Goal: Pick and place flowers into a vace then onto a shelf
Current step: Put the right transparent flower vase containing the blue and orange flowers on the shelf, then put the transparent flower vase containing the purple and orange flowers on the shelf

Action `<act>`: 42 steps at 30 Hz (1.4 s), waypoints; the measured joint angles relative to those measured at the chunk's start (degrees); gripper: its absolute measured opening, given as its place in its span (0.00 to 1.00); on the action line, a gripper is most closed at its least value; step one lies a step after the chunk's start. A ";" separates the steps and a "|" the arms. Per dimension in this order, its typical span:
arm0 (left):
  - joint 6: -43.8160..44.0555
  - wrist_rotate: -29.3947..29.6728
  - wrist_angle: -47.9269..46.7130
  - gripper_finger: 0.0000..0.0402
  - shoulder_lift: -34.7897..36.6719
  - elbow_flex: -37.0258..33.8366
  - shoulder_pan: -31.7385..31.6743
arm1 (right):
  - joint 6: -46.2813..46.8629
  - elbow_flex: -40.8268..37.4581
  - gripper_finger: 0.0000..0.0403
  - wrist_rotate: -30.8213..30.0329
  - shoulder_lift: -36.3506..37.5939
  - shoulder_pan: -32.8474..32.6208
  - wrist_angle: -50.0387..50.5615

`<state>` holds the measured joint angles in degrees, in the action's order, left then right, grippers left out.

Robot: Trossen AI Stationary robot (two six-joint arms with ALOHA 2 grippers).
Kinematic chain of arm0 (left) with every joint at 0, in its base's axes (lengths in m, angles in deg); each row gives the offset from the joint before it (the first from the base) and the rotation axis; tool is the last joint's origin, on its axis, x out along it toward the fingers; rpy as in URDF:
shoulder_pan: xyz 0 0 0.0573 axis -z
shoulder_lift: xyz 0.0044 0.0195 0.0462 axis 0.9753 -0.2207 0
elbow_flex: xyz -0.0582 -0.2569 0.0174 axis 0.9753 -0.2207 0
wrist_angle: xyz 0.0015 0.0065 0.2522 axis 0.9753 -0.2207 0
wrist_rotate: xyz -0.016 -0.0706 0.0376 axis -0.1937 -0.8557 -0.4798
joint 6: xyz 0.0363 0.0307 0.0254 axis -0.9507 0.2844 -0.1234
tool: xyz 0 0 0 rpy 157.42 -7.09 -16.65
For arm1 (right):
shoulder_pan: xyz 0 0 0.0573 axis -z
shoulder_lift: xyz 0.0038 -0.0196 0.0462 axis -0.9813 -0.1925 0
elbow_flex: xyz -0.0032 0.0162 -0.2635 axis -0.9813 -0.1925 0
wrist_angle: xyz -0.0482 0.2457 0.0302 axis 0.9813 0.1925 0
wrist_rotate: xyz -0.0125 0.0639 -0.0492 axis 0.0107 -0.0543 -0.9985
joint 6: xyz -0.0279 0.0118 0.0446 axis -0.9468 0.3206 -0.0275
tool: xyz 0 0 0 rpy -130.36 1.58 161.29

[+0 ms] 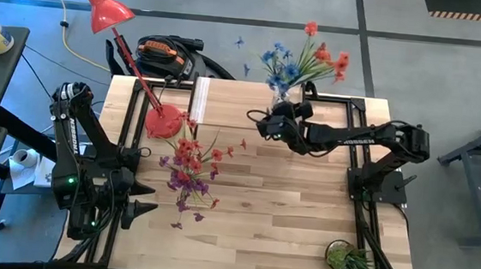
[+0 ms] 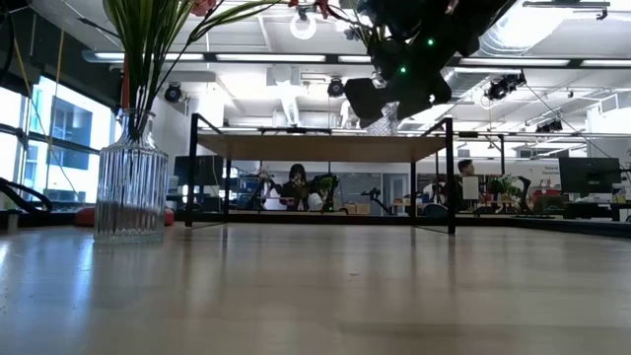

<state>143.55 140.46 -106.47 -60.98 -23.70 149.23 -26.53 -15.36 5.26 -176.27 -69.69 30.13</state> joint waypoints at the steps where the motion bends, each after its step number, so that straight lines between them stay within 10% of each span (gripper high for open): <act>1: 0.02 0.03 -0.01 0.79 0.00 -0.02 0.00 | 0.10 0.00 0.81 0.13 0.00 -0.04 0.25; 42: -4.60 1.87 4.44 0.79 0.00 -0.01 -0.02 | 24.51 0.09 0.83 3.14 0.29 -20.17 24.21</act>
<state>138.94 142.33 -102.03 -60.98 -23.71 149.21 -2.02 -15.27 8.40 -175.98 -89.86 54.34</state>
